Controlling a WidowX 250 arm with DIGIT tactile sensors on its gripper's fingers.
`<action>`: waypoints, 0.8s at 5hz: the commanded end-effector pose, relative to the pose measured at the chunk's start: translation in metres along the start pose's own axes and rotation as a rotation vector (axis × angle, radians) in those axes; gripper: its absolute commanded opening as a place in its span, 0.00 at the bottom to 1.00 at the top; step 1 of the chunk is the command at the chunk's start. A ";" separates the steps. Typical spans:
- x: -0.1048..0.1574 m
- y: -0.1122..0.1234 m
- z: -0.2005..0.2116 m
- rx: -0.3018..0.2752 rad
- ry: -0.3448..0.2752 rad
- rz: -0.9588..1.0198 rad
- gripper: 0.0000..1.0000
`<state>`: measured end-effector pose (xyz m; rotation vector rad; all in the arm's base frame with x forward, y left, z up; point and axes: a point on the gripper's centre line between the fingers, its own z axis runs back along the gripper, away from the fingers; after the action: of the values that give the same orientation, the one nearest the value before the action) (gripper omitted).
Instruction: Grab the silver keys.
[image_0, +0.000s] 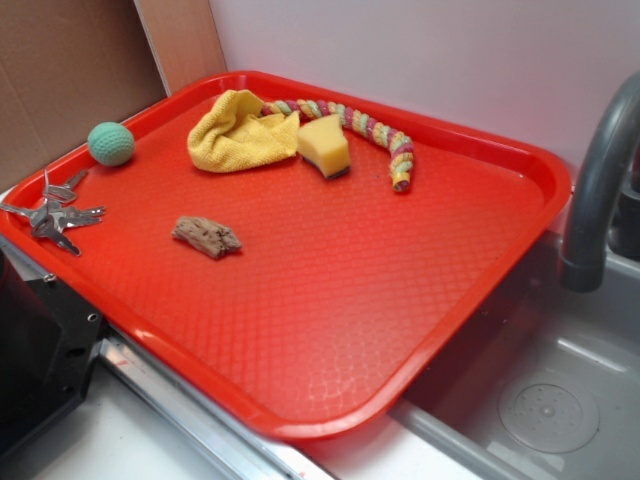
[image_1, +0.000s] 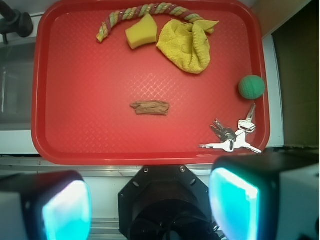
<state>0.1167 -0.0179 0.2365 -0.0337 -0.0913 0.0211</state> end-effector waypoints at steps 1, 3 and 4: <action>0.000 0.000 0.000 0.000 0.000 0.000 1.00; -0.017 0.052 -0.042 0.016 0.055 0.268 1.00; -0.020 0.060 -0.059 0.059 0.085 0.380 1.00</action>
<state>0.1031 0.0388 0.1687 0.0035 -0.0026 0.3989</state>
